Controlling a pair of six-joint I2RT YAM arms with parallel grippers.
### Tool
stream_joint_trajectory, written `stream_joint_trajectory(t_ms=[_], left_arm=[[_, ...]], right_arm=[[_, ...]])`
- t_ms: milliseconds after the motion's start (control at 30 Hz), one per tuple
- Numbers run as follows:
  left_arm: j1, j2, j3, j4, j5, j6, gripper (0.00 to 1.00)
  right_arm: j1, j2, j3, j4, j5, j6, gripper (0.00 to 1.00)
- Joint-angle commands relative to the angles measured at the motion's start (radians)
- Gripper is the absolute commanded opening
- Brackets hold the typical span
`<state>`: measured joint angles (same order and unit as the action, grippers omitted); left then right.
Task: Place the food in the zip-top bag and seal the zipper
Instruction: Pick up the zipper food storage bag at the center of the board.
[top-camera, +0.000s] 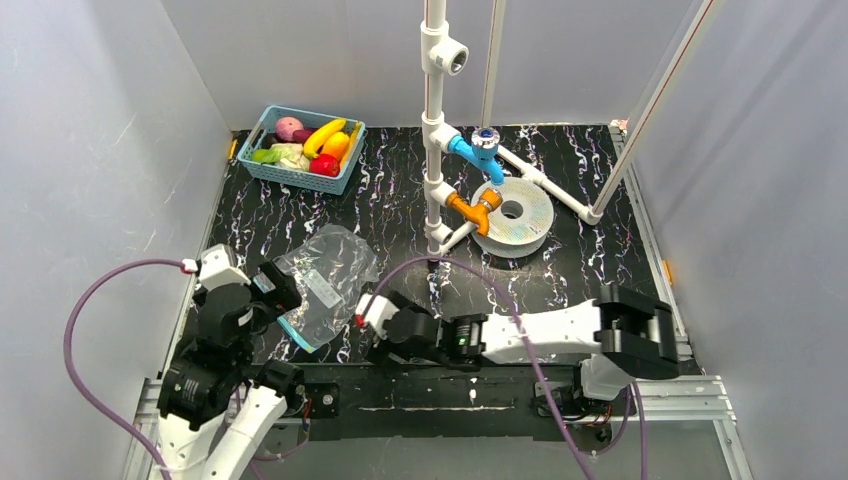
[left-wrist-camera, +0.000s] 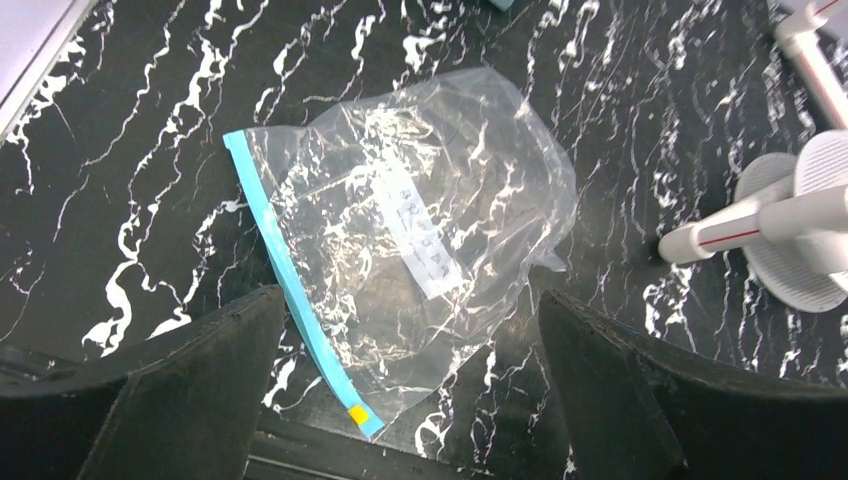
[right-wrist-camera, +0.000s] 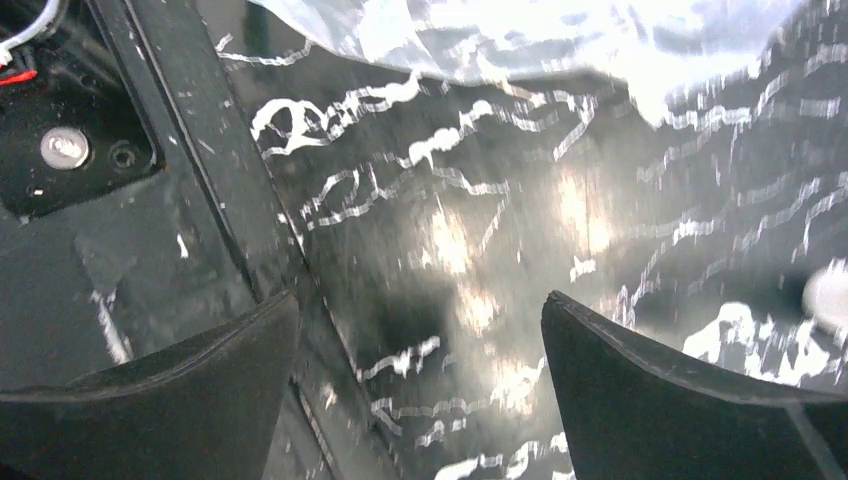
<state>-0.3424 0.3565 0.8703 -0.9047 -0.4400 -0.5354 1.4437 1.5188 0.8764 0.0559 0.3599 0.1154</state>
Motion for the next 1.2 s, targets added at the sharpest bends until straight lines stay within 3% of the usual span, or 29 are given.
stream_joint_trajectory(t_ms=[0,367,633,733,833,867,933,1000,1067,1167], left_arm=[[0.003,-0.070,-0.009,-0.014,-0.048,-0.002,1.00],[0.003,-0.180,-0.007,-0.053,-0.125,-0.055,0.99],[0.003,-0.183,-0.008,-0.055,-0.129,-0.062,0.99],[0.003,-0.170,-0.008,-0.056,-0.131,-0.064,1.00],[0.003,-0.160,-0.003,-0.066,-0.129,-0.071,0.99],[0.003,-0.160,-0.002,-0.068,-0.130,-0.073,1.00],[0.003,-0.166,-0.004,-0.068,-0.131,-0.076,0.99],[0.003,-0.166,-0.006,-0.066,-0.130,-0.079,1.00],[0.002,-0.163,-0.005,-0.067,-0.123,-0.079,1.00],[0.002,-0.151,-0.008,-0.062,-0.115,-0.075,1.00]], right_arm=[[0.027,0.105,0.111,0.189,0.004,-0.306,0.95],[0.085,0.430,0.422,0.215,-0.049,-0.522,0.85],[0.087,0.564,0.520,0.248,-0.047,-0.602,0.73],[0.087,0.604,0.559,0.255,-0.035,-0.612,0.61],[0.087,0.625,0.566,0.278,-0.040,-0.611,0.54],[0.087,0.631,0.569,0.282,-0.038,-0.604,0.47],[0.084,0.634,0.565,0.306,-0.015,-0.590,0.22],[0.083,0.622,0.547,0.331,0.017,-0.574,0.10],[0.080,0.592,0.507,0.377,0.037,-0.551,0.03],[0.049,0.521,0.448,0.402,0.034,-0.429,0.01]])
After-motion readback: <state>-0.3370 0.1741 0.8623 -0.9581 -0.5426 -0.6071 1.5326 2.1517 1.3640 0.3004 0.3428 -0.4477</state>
